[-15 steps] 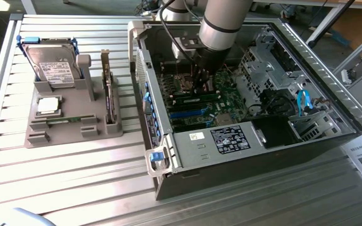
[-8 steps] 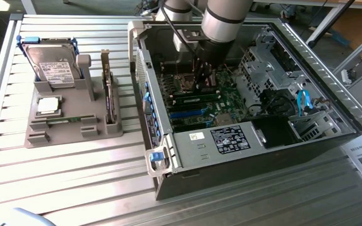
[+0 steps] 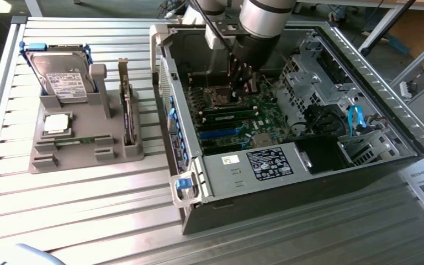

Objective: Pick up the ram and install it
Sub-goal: 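Press down the ram until it locks into place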

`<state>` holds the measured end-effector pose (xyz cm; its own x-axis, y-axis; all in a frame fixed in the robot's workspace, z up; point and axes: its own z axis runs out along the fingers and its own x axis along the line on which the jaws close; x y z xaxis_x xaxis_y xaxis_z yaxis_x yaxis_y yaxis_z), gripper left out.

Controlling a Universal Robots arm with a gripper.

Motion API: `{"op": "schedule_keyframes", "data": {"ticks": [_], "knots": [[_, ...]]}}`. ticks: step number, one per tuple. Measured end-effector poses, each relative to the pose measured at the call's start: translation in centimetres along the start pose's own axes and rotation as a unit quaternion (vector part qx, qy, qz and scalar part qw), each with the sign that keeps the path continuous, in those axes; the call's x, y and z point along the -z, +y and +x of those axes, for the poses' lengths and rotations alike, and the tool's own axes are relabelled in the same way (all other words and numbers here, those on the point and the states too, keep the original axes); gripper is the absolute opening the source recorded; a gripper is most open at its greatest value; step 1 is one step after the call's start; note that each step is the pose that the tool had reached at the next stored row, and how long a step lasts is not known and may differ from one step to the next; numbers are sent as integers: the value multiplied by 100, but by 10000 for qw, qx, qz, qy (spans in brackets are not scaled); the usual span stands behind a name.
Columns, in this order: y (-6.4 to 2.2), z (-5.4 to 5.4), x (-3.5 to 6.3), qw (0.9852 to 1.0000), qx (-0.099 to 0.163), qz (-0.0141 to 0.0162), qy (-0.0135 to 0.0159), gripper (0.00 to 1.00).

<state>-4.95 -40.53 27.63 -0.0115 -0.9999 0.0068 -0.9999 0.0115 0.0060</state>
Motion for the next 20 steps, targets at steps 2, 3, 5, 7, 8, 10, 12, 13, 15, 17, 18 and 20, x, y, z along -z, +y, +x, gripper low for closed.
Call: {"op": "schedule_keyframes", "data": {"ticks": [2, 3, 5, 7, 8, 10, 12, 13, 15, 17, 18, 20], "knots": [[0, 0, 58, 10000, 0, 0, 1, 10], [0, 1, 86, 10000, 0, 0, 1, 10], [1, 1, 144, 10000, 0, 0, 1, 10], [1, 1, 186, 10000, 0, 0, 0, 10], [1, 2, 206, 10000, 0, 0, 1, 10], [1, 2, 243, 10000, 0, 0, 1, 10], [1, 2, 278, 10000, 0, 0, 1, 10], [2, 2, 293, 10000, 0, 0, 1, 10], [2, 2, 320, 10000, 0, -1, 2, 10], [2, 2, 338, 10000, 0, 0, 4, 10], [2, 3, 347, 10000, 0, 0, 4, 10], [2, 3, 373, 10000, 0, 0, 5, 10]]}}
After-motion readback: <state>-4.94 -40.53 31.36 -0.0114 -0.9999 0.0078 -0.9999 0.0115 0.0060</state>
